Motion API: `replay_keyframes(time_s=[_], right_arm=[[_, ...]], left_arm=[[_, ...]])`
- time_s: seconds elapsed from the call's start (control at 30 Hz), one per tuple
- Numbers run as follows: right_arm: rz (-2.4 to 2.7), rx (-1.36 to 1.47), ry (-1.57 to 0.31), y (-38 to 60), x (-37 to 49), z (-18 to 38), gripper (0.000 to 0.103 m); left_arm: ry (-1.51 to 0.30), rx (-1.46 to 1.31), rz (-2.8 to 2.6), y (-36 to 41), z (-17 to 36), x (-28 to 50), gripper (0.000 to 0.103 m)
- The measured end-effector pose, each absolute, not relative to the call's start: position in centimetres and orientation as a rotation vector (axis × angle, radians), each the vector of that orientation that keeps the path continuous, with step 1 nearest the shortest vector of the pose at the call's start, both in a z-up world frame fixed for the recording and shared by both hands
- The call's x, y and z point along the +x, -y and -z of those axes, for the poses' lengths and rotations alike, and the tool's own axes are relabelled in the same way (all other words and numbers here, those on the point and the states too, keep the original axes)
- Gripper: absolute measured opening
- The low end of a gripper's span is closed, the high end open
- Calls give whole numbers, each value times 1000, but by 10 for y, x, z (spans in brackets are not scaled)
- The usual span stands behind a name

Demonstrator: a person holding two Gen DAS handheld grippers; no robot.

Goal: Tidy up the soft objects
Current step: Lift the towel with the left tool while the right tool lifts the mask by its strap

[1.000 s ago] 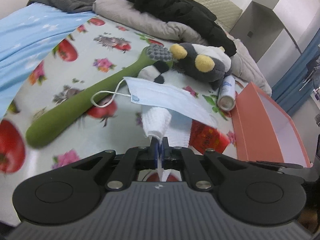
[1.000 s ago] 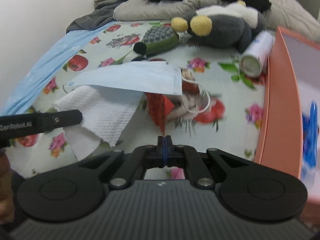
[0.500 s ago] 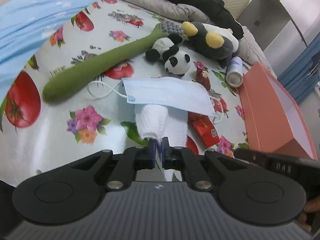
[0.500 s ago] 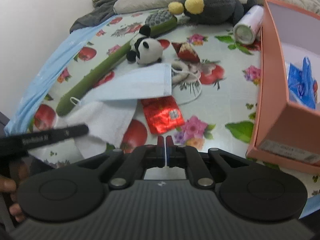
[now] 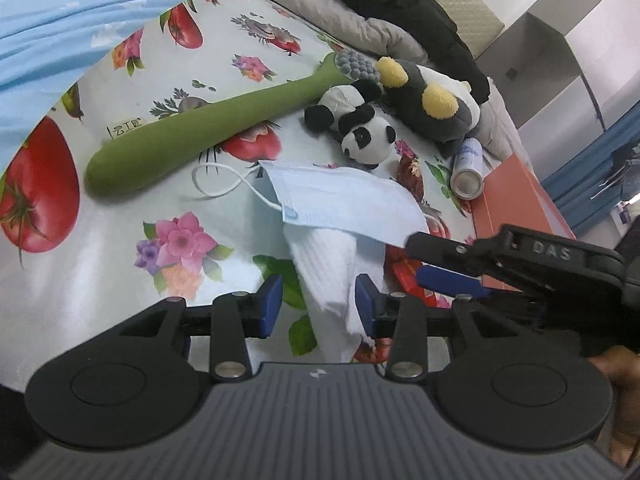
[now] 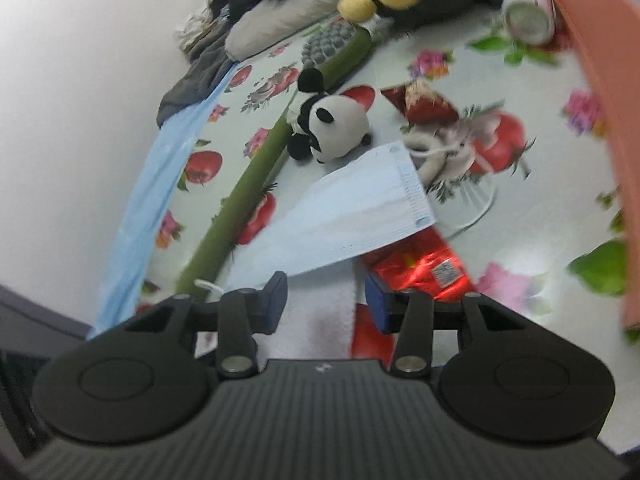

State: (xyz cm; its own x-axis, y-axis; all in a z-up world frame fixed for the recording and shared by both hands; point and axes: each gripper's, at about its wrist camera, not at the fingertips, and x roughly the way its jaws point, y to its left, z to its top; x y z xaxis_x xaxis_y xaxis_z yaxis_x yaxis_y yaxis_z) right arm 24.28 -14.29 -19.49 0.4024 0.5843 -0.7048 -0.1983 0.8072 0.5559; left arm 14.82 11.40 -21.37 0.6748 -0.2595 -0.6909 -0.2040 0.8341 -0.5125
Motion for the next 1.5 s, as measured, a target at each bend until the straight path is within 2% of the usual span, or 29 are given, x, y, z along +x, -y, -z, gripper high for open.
replay_keyframes(time_s=[0.23, 0.3, 0.37, 0.47, 0.53, 0.6, 0.7, 1.5], right_arm=[[-479, 619, -1087, 140, 261, 217, 45], [-474, 641, -1079, 139, 262, 218, 38], [-463, 644, -1068, 138, 263, 219, 15], [-465, 643, -1068, 133, 265, 220, 6], [-473, 612, -1049, 131, 265, 217, 5], [-483, 570, -1023, 128, 264, 210, 4], [-497, 515, -975, 126, 261, 199, 4], [-404, 350, -738, 174, 222, 110, 4]], left_arm=[[-836, -623, 41, -115, 221, 161, 46], [-828, -631, 42, -114, 224, 164, 46], [-833, -628, 46, -112, 227, 168, 45], [-838, -617, 46, -108, 229, 173, 40], [-836, -601, 40, -106, 229, 174, 23], [-839, -593, 33, -106, 228, 173, 13], [-827, -577, 31, -105, 224, 168, 8], [-800, -426, 21, -85, 180, 104, 7]])
